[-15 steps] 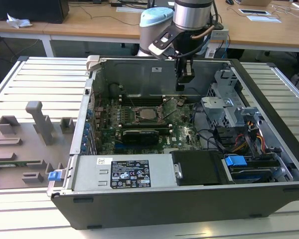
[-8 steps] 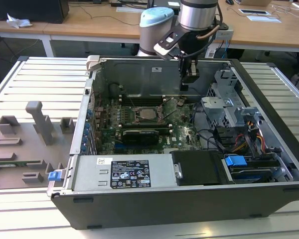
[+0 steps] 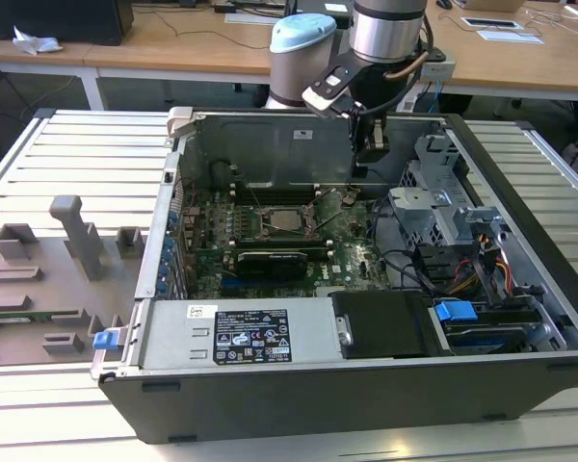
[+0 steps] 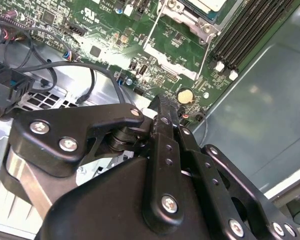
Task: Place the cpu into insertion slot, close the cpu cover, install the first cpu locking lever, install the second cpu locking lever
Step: 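Close the cpu cover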
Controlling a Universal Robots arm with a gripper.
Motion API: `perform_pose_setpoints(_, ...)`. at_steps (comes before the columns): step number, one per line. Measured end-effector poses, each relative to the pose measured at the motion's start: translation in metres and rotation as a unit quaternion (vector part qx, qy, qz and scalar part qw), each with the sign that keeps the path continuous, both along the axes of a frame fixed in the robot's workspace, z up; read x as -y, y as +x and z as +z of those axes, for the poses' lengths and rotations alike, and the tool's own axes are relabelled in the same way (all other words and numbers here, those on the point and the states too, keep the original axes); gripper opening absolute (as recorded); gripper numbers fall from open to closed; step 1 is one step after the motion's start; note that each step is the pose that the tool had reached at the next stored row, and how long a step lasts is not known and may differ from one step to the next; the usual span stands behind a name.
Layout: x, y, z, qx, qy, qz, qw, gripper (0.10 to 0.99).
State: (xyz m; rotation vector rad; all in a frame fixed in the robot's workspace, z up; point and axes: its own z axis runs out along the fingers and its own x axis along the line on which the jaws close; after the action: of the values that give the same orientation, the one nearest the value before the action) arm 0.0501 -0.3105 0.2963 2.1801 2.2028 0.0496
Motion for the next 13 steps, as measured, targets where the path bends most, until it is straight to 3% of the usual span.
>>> perform_pose_setpoints(13, 0.0, 0.0008, -0.0108, 0.0, 0.0, 0.0, 1.0, 0.106)
